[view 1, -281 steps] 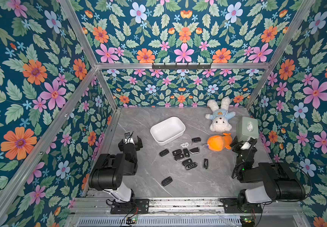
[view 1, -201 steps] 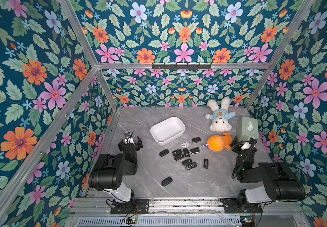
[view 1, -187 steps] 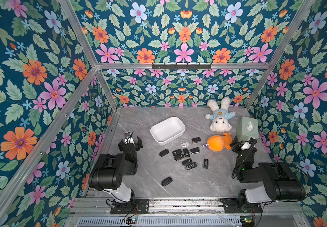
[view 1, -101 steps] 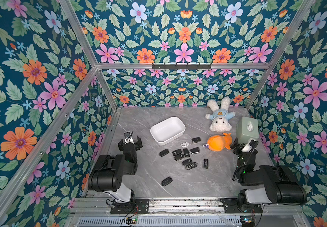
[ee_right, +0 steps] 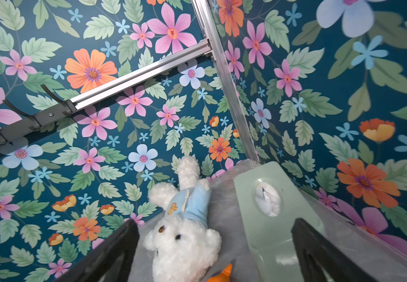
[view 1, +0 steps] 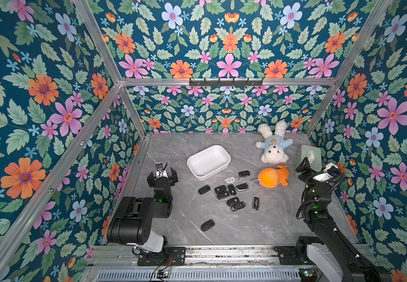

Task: Place the car key into the storage box
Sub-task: Adjust the storage box at the center of the board.

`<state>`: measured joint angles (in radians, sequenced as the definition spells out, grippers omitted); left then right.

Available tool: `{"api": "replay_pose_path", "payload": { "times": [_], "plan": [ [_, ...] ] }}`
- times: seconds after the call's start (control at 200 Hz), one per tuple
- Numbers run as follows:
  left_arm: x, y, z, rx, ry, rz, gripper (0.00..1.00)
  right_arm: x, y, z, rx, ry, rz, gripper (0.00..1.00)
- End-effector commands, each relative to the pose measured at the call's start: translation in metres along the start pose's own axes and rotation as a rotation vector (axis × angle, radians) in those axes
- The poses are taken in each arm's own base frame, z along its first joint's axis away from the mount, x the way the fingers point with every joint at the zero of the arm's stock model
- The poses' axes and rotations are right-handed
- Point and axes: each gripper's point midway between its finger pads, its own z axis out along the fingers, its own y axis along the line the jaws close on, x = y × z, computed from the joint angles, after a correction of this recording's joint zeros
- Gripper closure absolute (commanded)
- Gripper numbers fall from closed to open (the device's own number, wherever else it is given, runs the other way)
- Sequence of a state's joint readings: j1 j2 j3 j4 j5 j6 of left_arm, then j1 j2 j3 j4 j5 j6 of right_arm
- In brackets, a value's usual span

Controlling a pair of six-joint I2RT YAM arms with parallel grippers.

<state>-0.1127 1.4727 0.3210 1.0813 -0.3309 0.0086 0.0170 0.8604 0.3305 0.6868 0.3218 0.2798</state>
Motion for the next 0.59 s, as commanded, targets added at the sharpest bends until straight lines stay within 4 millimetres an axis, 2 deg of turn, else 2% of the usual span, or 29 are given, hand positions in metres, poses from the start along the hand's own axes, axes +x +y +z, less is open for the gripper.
{"api": "replay_pose_path", "payload": {
  "times": [0.0, 0.125, 0.245, 0.355, 0.45, 0.59],
  "plan": [
    [-0.015, -0.010, 0.009, 0.028, 0.063, 0.063, 0.00, 0.045, 0.005, 0.004, 0.020, 0.305, 0.022, 0.01],
    [-0.034, -0.021, 0.019, 0.067, 0.115, 0.053, 0.00, 0.053, 0.025, 0.012, -0.027, 0.417, 0.032, 0.01],
    [-0.046, -0.046, 0.035, 0.160, 0.188, 0.020, 0.00, 0.068, 0.048, 0.017, -0.070, 0.526, 0.023, 0.01],
    [-0.048, -0.078, 0.053, 0.292, 0.283, 0.035, 0.01, 0.086, 0.079, 0.017, -0.113, 0.633, -0.010, 0.01],
    [-0.044, -0.103, 0.068, 0.392, 0.378, 0.079, 0.06, 0.103, 0.104, 0.014, -0.137, 0.717, -0.031, 0.01],
    [-0.036, -0.132, 0.084, 0.514, 0.464, 0.126, 0.09, 0.123, 0.128, 0.006, -0.158, 0.801, -0.033, 0.01]
  ]
}}
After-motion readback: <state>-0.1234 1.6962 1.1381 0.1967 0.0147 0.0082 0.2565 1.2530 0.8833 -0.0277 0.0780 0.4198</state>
